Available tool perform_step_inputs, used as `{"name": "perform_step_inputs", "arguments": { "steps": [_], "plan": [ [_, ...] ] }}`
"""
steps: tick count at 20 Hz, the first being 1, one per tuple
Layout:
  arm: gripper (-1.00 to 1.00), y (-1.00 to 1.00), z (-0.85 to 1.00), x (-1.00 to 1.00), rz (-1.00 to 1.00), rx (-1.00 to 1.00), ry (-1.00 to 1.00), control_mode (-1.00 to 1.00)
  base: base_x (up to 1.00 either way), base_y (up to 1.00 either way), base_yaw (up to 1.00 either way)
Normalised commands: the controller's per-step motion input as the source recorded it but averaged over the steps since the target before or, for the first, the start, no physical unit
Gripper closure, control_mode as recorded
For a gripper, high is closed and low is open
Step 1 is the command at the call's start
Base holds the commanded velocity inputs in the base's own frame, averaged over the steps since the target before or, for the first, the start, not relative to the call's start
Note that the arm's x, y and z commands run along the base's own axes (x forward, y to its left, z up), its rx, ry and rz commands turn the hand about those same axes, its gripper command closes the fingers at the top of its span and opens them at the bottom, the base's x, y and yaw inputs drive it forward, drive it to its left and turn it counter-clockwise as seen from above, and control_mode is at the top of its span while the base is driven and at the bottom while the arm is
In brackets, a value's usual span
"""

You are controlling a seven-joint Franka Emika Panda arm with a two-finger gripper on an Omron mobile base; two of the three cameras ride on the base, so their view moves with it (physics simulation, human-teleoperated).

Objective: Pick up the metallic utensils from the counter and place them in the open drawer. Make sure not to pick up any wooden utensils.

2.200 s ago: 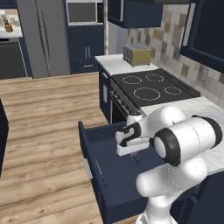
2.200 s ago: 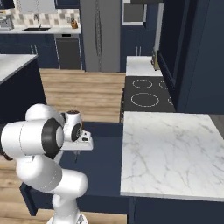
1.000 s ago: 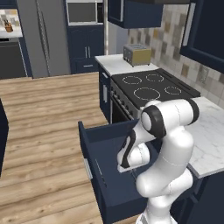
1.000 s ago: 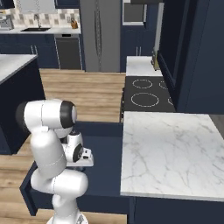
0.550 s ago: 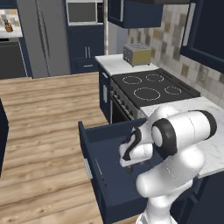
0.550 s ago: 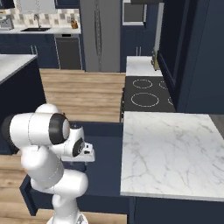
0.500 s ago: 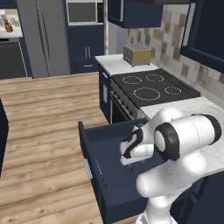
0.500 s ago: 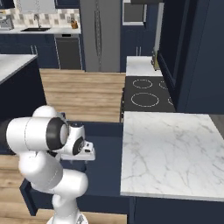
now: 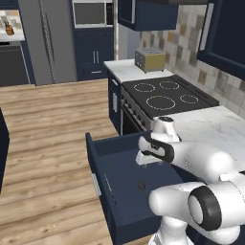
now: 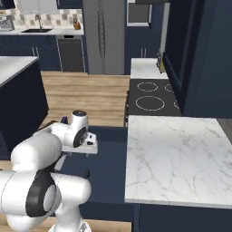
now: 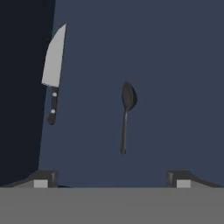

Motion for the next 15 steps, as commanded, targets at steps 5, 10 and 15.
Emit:
{"name": "perform_step_inputs", "arguments": {
  "steps": [5,10,15],
  "plan": [
    [-1.0,0.0,1.0,-0.22,0.0,0.0,0.03,-1.0,0.0,0.0,0.0],
    [-1.0,-0.06,1.0,-0.41,0.0,0.0,0.07,-1.0,0.0,0.0,0.0],
    [-1.0,-0.01,0.73,-0.81,0.0,0.0,0.03,-1.0,0.0,0.0,0.0]
  ]
}}
